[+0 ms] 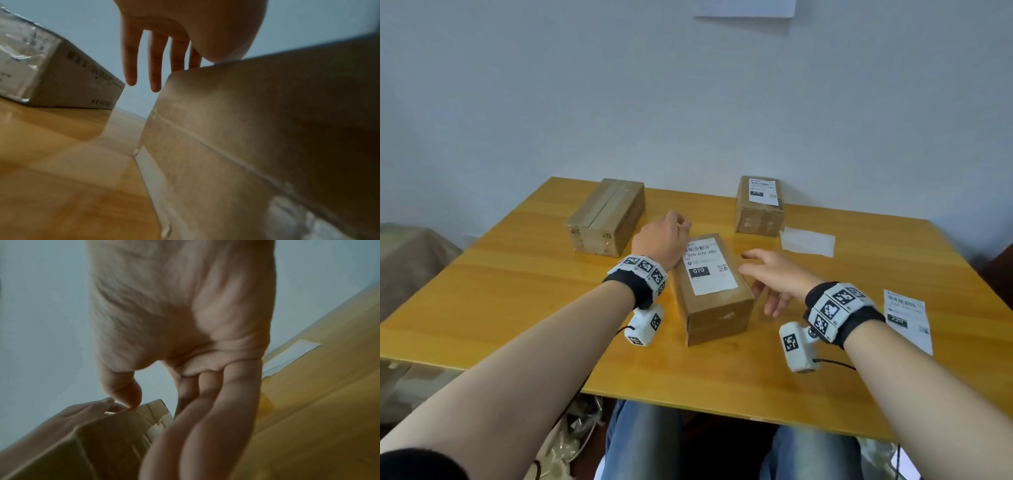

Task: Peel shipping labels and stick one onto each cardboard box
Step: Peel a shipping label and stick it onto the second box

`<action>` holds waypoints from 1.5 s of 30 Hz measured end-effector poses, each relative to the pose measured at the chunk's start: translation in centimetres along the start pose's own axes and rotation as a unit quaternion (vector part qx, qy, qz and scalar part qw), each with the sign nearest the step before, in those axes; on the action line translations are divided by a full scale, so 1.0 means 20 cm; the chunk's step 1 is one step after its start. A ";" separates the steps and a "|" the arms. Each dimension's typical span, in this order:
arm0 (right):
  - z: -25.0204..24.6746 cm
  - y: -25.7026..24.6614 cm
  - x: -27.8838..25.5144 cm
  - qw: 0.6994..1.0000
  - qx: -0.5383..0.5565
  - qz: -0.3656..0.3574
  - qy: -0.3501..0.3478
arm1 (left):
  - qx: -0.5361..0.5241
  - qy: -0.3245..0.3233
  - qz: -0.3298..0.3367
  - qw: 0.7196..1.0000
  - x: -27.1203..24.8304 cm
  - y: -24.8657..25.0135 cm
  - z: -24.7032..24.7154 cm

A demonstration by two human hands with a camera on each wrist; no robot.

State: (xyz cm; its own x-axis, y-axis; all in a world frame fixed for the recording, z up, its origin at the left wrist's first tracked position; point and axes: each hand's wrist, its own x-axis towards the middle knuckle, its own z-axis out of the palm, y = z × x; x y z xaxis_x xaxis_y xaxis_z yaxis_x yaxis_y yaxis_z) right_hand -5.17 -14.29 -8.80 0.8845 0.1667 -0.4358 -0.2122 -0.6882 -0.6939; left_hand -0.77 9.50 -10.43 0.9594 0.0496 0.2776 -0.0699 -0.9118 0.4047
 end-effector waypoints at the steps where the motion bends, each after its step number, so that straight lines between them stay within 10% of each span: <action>1: 0.01 -0.02 0.00 1.000 0.000 0.002 -0.014 | 0.021 -0.010 0.005 1.000 0.00 0.02 0.00; 15: 0.09 -0.15 -0.01 0.991 -0.004 0.046 -0.129 | 0.101 -0.143 0.070 0.982 -0.05 0.08 0.10; 34: 0.04 -0.21 0.17 0.983 -0.044 0.037 -0.175 | 0.204 -0.121 0.145 0.960 0.04 0.15 0.08; 45: 0.02 -0.16 0.23 0.984 -0.034 0.028 -0.172 | 0.116 -0.083 0.043 0.989 0.17 0.12 0.11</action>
State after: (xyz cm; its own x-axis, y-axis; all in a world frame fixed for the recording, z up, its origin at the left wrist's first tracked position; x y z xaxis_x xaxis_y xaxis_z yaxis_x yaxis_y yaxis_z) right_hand -0.54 -11.01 -8.75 0.6770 0.3483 -0.6484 -0.2184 -0.7462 -0.6289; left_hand 2.95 6.53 -10.46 0.9858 -0.0816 0.1466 -0.1064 -0.9797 0.1702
